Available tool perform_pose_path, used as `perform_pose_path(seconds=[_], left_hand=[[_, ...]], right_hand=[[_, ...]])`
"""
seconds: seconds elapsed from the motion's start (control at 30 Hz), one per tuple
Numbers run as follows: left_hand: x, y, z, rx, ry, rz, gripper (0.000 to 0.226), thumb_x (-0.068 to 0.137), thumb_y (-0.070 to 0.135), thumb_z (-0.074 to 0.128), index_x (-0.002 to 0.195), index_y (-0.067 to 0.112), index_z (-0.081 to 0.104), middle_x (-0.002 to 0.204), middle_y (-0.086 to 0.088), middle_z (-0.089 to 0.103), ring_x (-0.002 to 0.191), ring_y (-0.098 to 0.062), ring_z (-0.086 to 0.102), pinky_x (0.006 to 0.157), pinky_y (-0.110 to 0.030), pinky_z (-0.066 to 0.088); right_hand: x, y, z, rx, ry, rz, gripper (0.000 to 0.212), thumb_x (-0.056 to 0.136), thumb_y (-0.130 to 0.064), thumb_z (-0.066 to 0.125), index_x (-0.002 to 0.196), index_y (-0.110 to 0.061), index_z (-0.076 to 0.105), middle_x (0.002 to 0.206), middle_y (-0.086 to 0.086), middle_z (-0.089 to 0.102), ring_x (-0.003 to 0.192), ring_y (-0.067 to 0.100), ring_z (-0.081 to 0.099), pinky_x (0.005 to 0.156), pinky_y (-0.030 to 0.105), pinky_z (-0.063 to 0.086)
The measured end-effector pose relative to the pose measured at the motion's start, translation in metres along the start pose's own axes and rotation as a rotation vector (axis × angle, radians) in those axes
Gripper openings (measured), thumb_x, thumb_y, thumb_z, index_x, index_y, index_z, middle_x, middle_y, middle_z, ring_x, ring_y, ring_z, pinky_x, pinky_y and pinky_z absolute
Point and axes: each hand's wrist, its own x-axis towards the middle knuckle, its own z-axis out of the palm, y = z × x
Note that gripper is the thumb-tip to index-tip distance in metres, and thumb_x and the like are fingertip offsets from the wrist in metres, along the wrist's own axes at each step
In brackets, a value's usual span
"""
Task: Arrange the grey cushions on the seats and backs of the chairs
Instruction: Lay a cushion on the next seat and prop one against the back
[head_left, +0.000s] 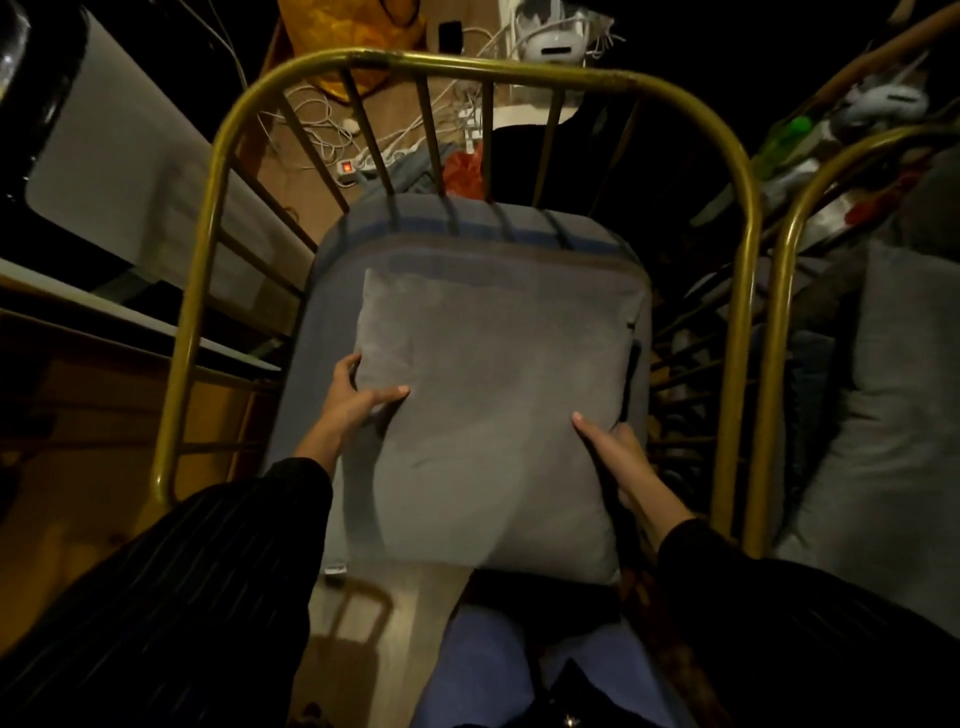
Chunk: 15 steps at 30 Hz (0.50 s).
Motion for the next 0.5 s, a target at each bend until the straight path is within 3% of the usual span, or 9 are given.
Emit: perform_pose_path(seconds=[0.1, 0.27, 0.5], left_hand=[[0.009, 0.000, -0.014, 0.067, 0.049, -0.006, 0.121, 0.035, 0.050, 0.088, 0.142, 0.027, 0.037, 0.145, -0.007, 0.048, 0.131, -0.032, 0.048, 0.108, -0.053, 0.041], [0.016, -0.005, -0.029, 0.140, 0.027, -0.019, 0.138, 0.024, 0.063, 0.086, 0.146, 0.029, 0.031, 0.149, -0.007, 0.045, 0.136, -0.032, 0.043, 0.111, -0.053, 0.038], [0.010, -0.012, -0.028, 0.132, 0.055, 0.030, 0.124, 0.031, 0.060, 0.083, 0.142, 0.034, 0.035, 0.148, -0.006, 0.044, 0.136, -0.033, 0.040, 0.110, -0.054, 0.038]], right_hand=[[-0.006, 0.001, 0.011, 0.015, -0.046, -0.004, 0.076, 0.079, -0.042, 0.074, 0.137, -0.004, 0.045, 0.129, 0.004, 0.058, 0.110, 0.022, 0.059, 0.096, 0.033, 0.049], [-0.010, 0.001, 0.028, 0.009, -0.049, 0.016, 0.068, 0.085, -0.037, 0.069, 0.138, -0.002, 0.044, 0.134, 0.010, 0.056, 0.120, 0.028, 0.056, 0.090, 0.030, 0.046], [-0.008, 0.008, 0.029, 0.027, -0.006, 0.017, 0.062, 0.085, -0.036, 0.070, 0.134, -0.004, 0.050, 0.132, 0.011, 0.059, 0.111, 0.025, 0.060, 0.091, 0.034, 0.049]])
